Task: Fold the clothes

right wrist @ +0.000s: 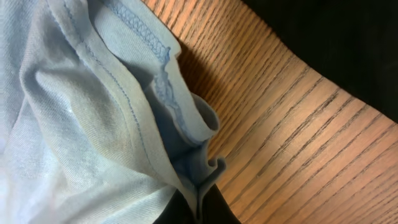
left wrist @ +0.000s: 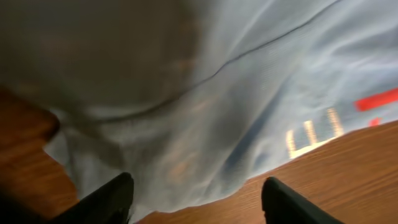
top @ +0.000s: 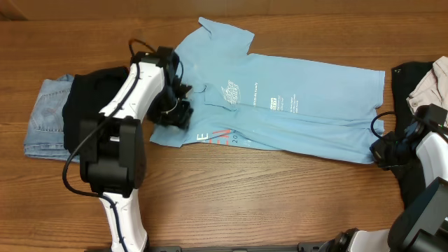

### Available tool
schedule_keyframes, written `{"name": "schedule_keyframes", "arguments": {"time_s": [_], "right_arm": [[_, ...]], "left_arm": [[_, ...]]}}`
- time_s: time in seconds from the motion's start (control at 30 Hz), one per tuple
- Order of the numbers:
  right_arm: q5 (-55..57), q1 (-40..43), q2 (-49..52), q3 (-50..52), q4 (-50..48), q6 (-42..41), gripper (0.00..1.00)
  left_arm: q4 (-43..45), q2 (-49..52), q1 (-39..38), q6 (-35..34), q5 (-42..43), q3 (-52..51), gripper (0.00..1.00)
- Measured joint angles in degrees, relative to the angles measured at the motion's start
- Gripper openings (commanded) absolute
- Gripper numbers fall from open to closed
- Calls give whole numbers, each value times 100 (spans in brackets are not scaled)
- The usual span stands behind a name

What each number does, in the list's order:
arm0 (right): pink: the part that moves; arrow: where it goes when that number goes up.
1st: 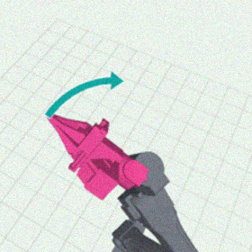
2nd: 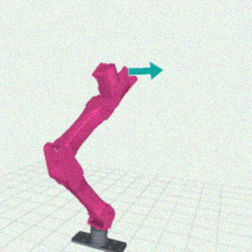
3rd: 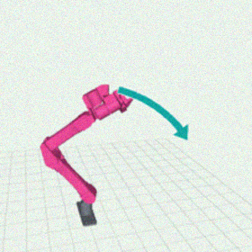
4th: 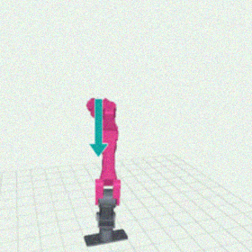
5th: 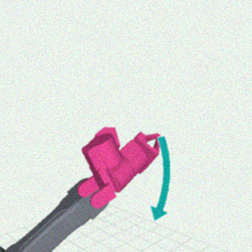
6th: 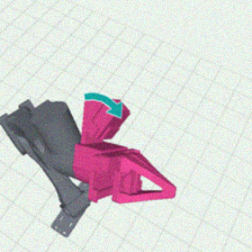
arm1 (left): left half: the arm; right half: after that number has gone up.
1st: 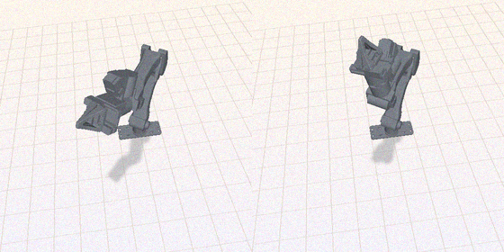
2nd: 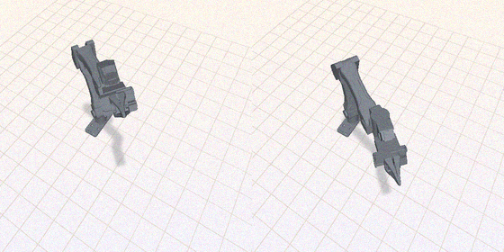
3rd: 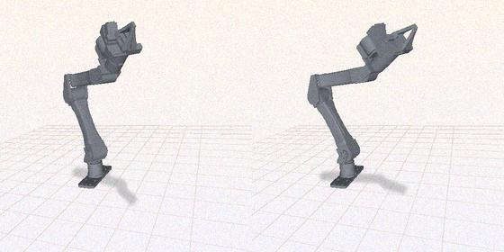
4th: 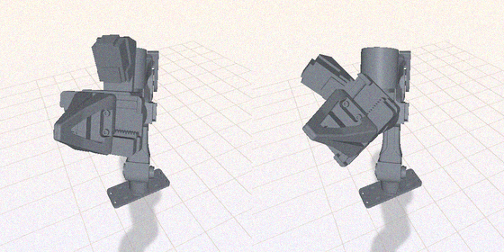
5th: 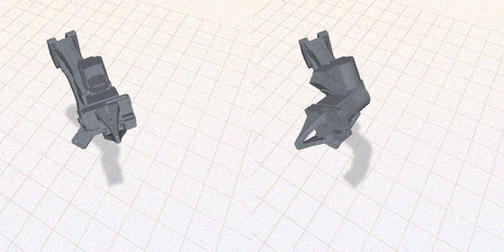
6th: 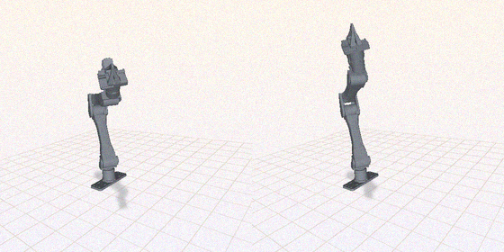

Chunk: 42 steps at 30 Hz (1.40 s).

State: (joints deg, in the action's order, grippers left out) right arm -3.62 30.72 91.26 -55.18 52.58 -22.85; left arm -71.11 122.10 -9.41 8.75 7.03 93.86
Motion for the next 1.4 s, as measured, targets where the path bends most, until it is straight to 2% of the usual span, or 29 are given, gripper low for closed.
{"name": "schedule_keyframes", "arguments": {"time_s": [0.03,0.1,0.17,0.43,0.63,0.7,0.73,0.77,0.8,0.83,0.87,0.93,1.1,1.17,1.4], "right_arm": [[-13,0,0,0,0,0,4],[-55,0,0,0,-2,0,4],[-63,0,0,0,-2,2,4],[-11,0,0,0,57,2,5],[192,0,0,0,105,2,8],[223,0,0,0,105,4,12],[238,0,0,0,96,4,18],[267,0,0,0,52,13,22],[289,0,0,0,-31,28,32],[306,0,0,0,-133,59,47],[278,2,0,0,-254,90,58],[140,4,0,-2,-372,170,62],[-269,4,0,-2,-203,354,62],[-629,-11,0,-2,-227,546,57],[-975,-404,28,-2,-1141,756,47]], "left_arm": [[28,0,33,-13,-2,-57,56],[192,2,66,-50,-13,-101,35],[479,2,92,-81,-76,-142,4],[1423,7,90,-334,-789,-293,4],[1565,7,136,-455,-1349,-293,4],[1565,7,188,-461,-1423,-293,7],[1565,7,227,-461,-1451,-293,14],[1565,7,269,-461,-1486,-293,27],[1567,7,317,-463,-1528,-293,32],[1567,7,363,-501,-1547,-293,41],[1565,7,433,-542,-1547,-291,55],[1504,7,503,-535,-1530,-256,58],[1215,7,538,-540,-1355,81,63],[1202,7,531,-518,-1196,219,64],[1228,7,531,-433,-1019,219,64]]}}
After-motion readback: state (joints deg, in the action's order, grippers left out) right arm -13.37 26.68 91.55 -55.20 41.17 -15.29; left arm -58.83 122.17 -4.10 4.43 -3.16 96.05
